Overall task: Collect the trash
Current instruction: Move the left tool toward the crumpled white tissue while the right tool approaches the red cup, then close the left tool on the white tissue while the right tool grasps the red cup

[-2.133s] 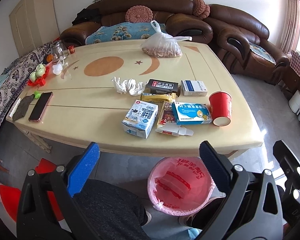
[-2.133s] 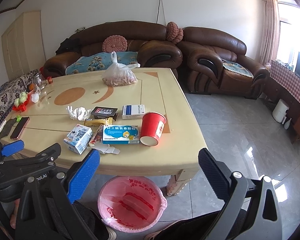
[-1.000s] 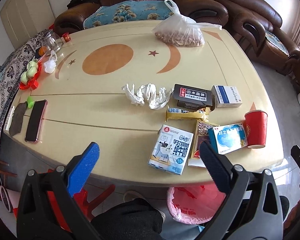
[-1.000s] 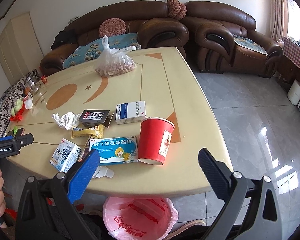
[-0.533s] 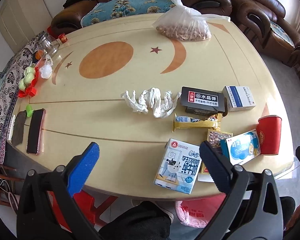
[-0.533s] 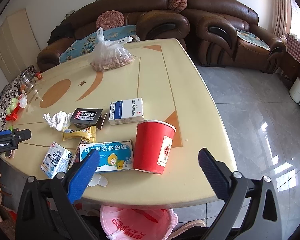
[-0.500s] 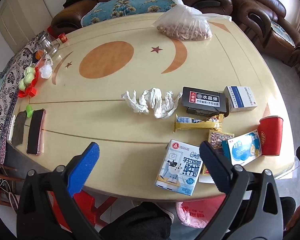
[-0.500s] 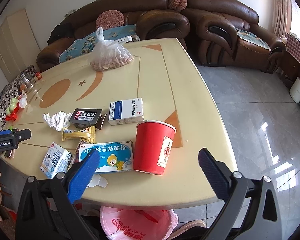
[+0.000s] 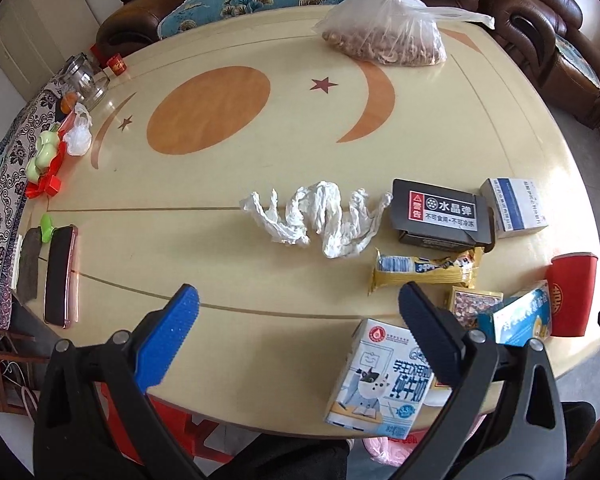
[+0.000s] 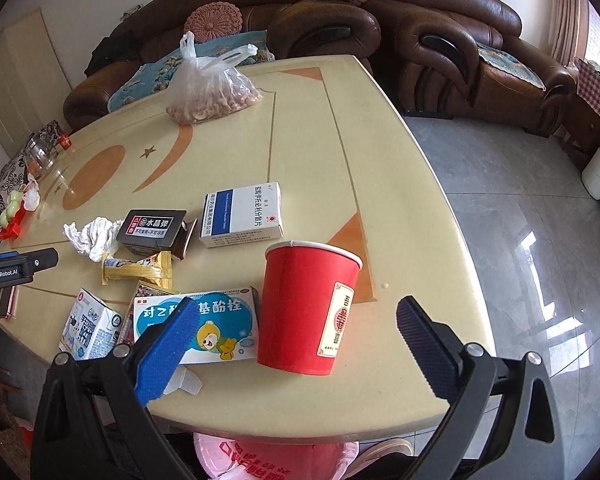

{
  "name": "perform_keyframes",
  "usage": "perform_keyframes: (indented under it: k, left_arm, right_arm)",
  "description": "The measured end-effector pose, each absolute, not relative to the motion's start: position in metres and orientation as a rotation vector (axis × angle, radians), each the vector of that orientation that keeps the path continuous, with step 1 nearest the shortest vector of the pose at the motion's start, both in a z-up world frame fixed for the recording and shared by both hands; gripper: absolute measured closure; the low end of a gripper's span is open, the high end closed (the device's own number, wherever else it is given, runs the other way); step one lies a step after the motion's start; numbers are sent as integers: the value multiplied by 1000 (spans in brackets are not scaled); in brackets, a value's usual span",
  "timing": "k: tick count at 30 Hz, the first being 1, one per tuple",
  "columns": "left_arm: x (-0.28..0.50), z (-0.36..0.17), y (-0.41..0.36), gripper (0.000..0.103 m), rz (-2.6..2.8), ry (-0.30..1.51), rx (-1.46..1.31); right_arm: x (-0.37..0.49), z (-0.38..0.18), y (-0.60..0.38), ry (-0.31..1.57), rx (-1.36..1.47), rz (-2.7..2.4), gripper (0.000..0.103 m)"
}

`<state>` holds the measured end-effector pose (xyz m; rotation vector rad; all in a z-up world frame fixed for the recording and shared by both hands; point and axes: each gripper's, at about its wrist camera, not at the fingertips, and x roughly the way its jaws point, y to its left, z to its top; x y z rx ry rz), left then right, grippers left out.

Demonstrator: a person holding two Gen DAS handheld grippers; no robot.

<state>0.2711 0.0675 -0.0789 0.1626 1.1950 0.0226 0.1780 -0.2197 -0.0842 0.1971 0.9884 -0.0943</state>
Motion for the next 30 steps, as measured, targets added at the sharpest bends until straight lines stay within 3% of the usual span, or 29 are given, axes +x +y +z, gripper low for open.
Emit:
perform_keyframes:
  k: [30]
  left_arm:
    - [365,-167,78,6,-206,1419,36]
  right_arm:
    - [227,-147,-239,1103,307,-47,6]
